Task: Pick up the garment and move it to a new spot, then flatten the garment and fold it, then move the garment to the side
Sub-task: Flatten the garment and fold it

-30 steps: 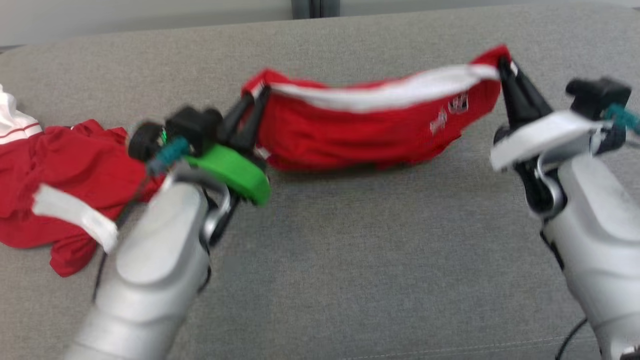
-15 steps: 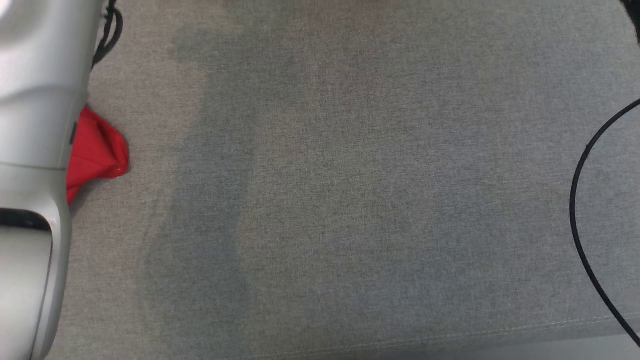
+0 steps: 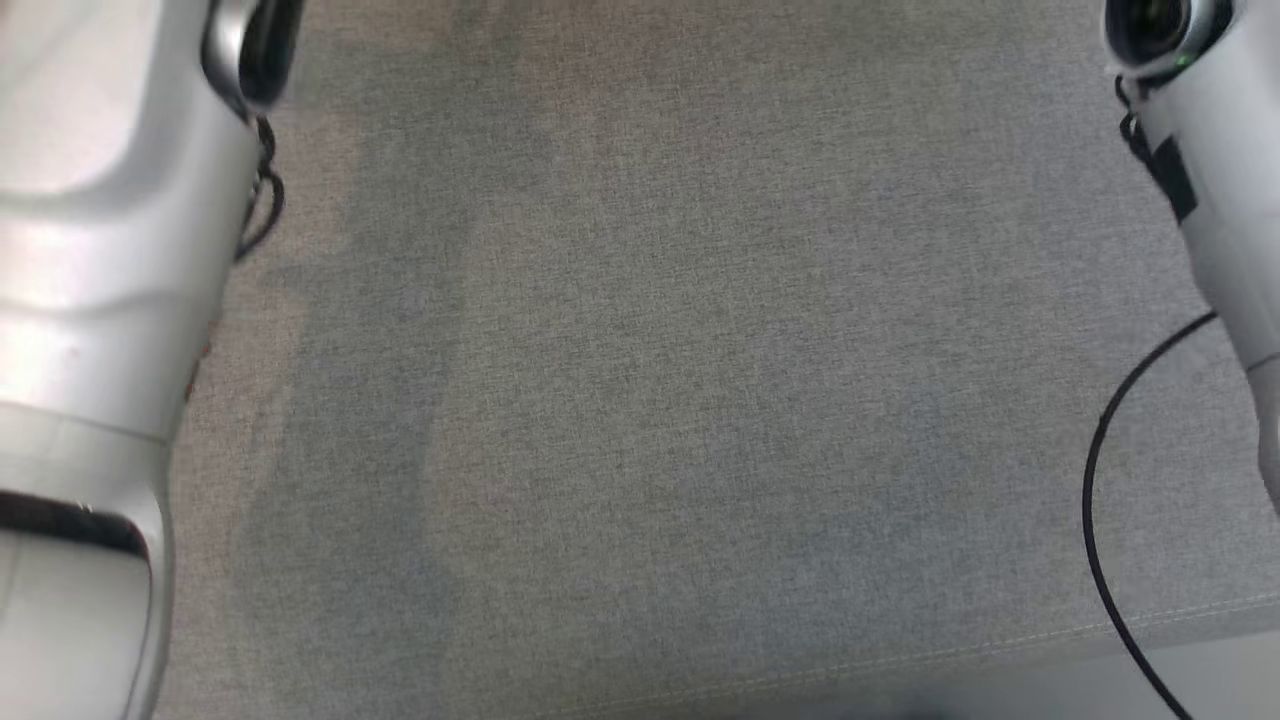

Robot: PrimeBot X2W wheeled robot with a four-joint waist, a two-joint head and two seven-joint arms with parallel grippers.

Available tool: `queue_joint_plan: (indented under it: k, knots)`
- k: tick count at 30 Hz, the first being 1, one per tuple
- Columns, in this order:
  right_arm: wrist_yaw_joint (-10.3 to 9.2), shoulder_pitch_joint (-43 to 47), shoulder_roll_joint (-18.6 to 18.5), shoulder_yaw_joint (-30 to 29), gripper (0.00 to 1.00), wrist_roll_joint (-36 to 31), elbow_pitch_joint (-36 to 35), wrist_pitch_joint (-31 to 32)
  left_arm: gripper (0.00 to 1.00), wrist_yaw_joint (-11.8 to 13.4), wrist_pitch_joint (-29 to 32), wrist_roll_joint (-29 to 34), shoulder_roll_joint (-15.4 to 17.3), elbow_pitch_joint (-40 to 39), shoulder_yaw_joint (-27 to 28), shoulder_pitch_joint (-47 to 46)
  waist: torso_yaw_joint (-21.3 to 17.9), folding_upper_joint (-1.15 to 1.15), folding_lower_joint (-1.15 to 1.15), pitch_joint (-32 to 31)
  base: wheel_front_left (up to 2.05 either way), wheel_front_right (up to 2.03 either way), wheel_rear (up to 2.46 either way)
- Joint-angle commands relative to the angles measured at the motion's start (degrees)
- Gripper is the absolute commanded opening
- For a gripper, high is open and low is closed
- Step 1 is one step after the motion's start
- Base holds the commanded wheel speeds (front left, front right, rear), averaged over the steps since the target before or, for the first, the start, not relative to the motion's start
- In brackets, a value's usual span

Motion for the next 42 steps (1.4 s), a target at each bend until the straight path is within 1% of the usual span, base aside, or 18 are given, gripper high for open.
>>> queue_joint_plan:
  k: [1,2,5,6,8,9,13,19,23,25,27,31,33,35,38,42]
  knots:
    - [-0.04,2.72,-0.97,0.49,0.0,0.63,-0.57,-0.47,0.0,-0.09,-0.51,0.69,0.21,-1.62,0.78,2.58,-0.16,0.0,-0.01,-1.2,0.0,0.0,0.0]
    - [-0.05,5.49,-1.46,1.07,0.0,1.36,-1.47,-0.73,0.0,-0.08,-0.41,1.15,0.36,-3.06,1.26,6.26,-0.1,0.0,-0.01,-1.81,0.0,0.0,0.0]
    - [-0.05,13.14,-2.58,2.14,0.0,3.16,-4.39,-1.03,0.0,1.33,-0.39,2.43,0.28,-8.34,3.37,16.83,-0.08,0.0,-0.01,-3.66,0.0,0.0,0.0]
    - [-0.05,15.73,-3.01,2.29,0.0,3.76,-5.63,-1.09,0.0,2.16,-0.4,3.03,0.35,-10.76,4.53,20.04,-0.25,0.0,-0.01,-4.27,0.0,0.0,0.0]
    - [-0.06,20.33,-3.9,1.81,0.0,4.61,-8.14,-1.06,0.0,3.05,-0.41,4.05,0.12,-14.35,6.08,25.77,-0.25,0.0,-0.01,-5.36,0.0,0.0,0.0]
    - [-0.06,23.76,-4.69,1.61,0.0,4.56,-10.0,-1.05,0.0,3.66,-0.4,4.91,-0.21,-16.7,6.81,30.29,-0.3,0.0,-0.01,-6.24,0.0,0.0,0.0]
    - [-0.06,33.57,-5.65,0.0,0.0,5.1,-15.44,-1.08,0.0,5.21,-0.42,7.25,-1.14,-22.52,8.5,42.88,-0.2,0.0,-0.01,-8.83,0.0,0.0,0.0]
    - [-0.05,46.94,-6.53,-2.54,0.0,4.23,-21.54,-1.09,0.0,5.19,-0.43,9.39,-3.12,-27.0,9.18,56.76,0.74,0.0,-0.01,-11.88,0.0,0.0,0.0]
    - [-0.06,54.14,-6.19,-3.39,0.0,2.88,-24.35,-1.09,0.0,4.84,-0.42,9.88,-4.17,-28.64,10.11,63.78,1.02,0.0,-0.01,-14.27,0.0,0.0,0.0]
    - [-0.06,57.69,-5.95,-4.67,0.0,2.68,-25.79,-1.09,0.0,3.85,-0.42,10.51,-4.44,-29.13,9.37,67.11,1.51,0.0,-0.01,-15.69,0.0,0.0,0.0]
    - [-0.05,61.59,-5.41,-5.85,0.0,2.98,-27.21,-1.08,0.0,3.47,-0.42,10.94,-4.29,-29.26,9.24,69.8,1.99,0.0,-0.01,-16.95,0.0,0.0,0.0]
    - [-0.05,68.79,-4.47,-8.55,0.0,3.1,-30.35,-1.07,0.0,2.72,-0.42,11.97,-4.09,-30.12,8.57,73.88,2.97,0.0,-0.01,-18.6,0.0,0.0,0.0]
    - [-0.05,71.92,-4.0,-9.84,0.0,2.65,-31.57,-0.99,0.0,2.23,-0.41,11.36,-4.34,-31.03,8.76,75.46,3.25,0.0,-0.01,-19.03,0.0,0.0,0.0]
    - [-0.05,74.2,-3.25,-11.26,0.0,2.46,-32.64,-0.58,0.0,1.77,-0.42,11.99,-3.89,-31.01,8.34,76.57,3.42,0.0,-0.01,-19.28,0.0,0.0,0.0]
    - [-0.05,76.14,-2.15,-12.79,0.0,1.54,-34.59,0.22,0.0,1.32,-0.42,12.21,-4.04,-31.31,8.0,77.03,3.62,0.0,-0.01,-19.58,0.0,0.0,0.0]
    - [-0.05,75.72,-1.41,-14.87,0.0,-0.3,-37.11,1.59,0.0,0.96,-0.42,12.65,-4.57,-32.19,8.6,76.23,3.8,0.0,-0.01,-19.53,0.0,0.0,0.0]
